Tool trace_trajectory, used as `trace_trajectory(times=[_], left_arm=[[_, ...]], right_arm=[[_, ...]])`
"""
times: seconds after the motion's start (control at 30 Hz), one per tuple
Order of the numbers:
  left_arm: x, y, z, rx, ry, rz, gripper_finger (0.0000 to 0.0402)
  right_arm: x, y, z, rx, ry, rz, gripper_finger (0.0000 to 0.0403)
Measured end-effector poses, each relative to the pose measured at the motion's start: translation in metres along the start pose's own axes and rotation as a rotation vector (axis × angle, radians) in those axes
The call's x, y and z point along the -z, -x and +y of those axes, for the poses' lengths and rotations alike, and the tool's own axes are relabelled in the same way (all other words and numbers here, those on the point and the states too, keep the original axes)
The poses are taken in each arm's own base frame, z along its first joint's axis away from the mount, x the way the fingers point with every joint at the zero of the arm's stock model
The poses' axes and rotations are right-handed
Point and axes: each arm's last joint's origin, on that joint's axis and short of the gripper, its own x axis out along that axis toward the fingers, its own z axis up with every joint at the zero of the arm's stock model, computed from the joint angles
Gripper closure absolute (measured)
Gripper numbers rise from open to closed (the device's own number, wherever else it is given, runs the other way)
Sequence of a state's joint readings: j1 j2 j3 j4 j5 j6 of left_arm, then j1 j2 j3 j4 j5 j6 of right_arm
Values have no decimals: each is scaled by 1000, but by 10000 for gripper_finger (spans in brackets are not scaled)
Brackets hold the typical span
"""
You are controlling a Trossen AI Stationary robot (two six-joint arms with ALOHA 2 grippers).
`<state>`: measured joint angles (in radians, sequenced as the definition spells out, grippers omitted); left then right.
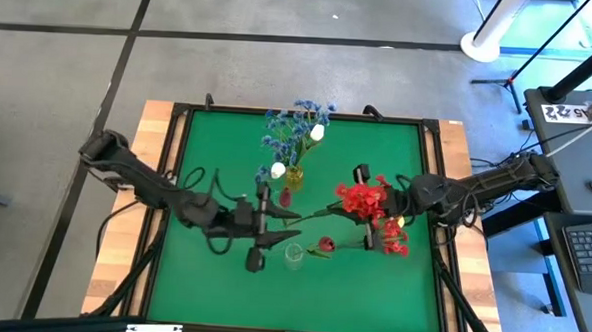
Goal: Sort flowers into vase by color
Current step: Put the top red flowers into the transparent flower vase
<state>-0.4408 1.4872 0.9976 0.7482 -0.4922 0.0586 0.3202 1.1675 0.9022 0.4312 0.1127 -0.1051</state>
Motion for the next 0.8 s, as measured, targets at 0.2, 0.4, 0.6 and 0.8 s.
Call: trace_trajectory(times=[0.2,0.4,0.6,0.8], left_arm=[[-21,24,-14,-52,-50,20,249],[-18,30,-20,-135,-72,75,248],[-12,31,-18,-201,-76,122,248],[-12,31,-18,-201,-76,125,248]], right_arm=[[3,-1,1,-40,-12,134,396],[18,-13,8,-168,-19,168,396],[32,-21,12,-233,-25,219,397],[32,-26,13,-239,-25,223,398]])
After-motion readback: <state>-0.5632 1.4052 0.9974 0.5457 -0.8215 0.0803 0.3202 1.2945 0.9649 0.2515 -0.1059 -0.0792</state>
